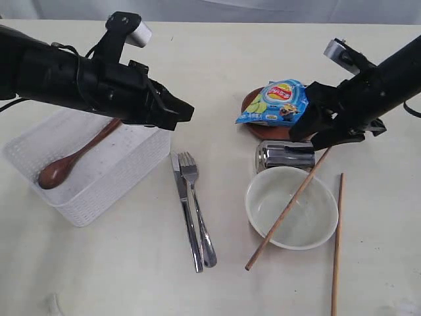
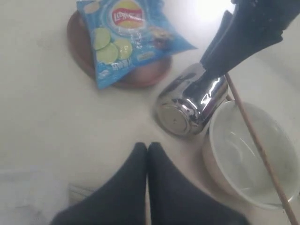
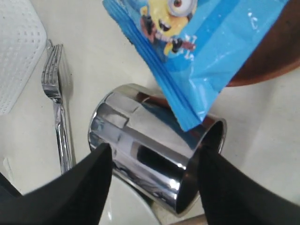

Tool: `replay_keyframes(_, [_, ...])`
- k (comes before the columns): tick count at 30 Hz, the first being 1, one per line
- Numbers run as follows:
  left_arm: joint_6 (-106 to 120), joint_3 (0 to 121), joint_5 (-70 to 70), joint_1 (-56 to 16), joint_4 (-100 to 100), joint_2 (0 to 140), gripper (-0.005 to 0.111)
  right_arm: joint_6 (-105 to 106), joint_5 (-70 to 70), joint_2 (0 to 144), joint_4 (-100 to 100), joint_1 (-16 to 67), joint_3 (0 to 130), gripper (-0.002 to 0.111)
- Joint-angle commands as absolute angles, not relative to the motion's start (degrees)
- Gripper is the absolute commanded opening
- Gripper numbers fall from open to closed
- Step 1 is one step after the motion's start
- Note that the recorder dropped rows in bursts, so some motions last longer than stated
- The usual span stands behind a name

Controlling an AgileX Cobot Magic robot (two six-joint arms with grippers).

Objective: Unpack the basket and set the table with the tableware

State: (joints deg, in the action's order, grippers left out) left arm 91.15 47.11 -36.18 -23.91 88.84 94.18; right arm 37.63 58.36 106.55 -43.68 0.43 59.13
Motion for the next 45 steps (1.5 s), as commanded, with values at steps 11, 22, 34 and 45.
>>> replay_keyframes(11, [91.20,47.43,-35.67,-24.15,88.85,93.87,0.000,43.08,58.19,108.79,-45.01,4.21,58.96,0.052])
replay_keyframes(22, [91.61,47.43,-35.25,-24.15,88.85,93.87,0.000,43.08,61.70,108.79,-48.43,4.21,61.26,0.000])
replay_keyframes(34, [87.21,47.17,-23.00,-23.90,87.67,93.87,0.000,33.63,62.86,101.36,-44.43,16.60,73.68,0.000])
replay_keyframes(45, [77.77,42.44,5.47,-23.65,87.49,93.87,0.000,6.97,66.98,122.62,-19.55,28.46,107.91,0.000])
